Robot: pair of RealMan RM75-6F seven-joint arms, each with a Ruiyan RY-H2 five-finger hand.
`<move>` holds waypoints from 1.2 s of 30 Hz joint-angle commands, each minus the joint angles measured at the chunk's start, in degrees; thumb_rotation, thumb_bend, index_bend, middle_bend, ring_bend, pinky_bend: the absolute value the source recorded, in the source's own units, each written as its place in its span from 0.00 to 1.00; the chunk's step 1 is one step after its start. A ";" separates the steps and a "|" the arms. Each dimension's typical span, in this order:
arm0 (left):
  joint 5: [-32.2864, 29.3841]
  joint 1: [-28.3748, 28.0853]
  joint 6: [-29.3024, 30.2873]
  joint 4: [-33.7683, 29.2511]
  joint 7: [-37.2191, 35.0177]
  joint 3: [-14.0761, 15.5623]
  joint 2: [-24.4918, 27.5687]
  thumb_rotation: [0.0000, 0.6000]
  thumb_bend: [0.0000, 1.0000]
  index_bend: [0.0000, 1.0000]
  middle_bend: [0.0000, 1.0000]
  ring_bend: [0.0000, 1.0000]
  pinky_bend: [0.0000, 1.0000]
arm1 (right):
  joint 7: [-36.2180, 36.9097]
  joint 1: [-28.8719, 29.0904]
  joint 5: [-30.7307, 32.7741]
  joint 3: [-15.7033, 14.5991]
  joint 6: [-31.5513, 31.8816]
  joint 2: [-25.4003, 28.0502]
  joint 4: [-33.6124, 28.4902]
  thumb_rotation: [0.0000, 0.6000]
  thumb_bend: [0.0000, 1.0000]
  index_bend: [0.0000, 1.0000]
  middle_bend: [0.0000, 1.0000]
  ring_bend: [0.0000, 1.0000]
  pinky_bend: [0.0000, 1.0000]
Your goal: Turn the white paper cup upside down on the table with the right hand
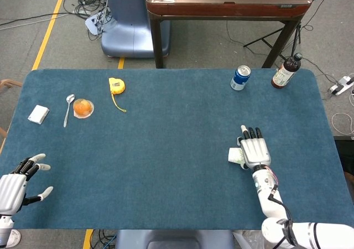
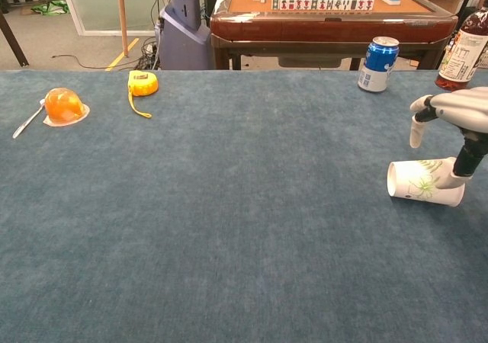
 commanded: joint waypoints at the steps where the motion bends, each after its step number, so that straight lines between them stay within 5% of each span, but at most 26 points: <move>1: -0.03 -0.03 -0.05 -0.03 -0.14 -0.01 0.02 1.00 0.15 0.39 0.21 0.17 0.42 | -0.16 0.88 1.61 0.16 -0.34 -1.66 1.85 1.00 0.00 0.36 0.03 0.00 0.03; 28: -0.21 -0.08 -0.43 -0.33 -0.88 0.14 0.38 1.00 0.15 0.39 0.21 0.17 0.42 | 3.99 3.04 2.36 0.11 -2.69 -8.42 10.33 1.00 0.00 0.42 0.06 0.00 0.03; 36: -0.15 -0.04 -0.36 -0.38 -1.12 0.17 0.48 1.00 0.15 0.39 0.21 0.17 0.42 | 8.28 1.91 -0.77 -0.06 -3.34 -8.00 10.77 1.00 0.07 0.48 0.09 0.00 0.03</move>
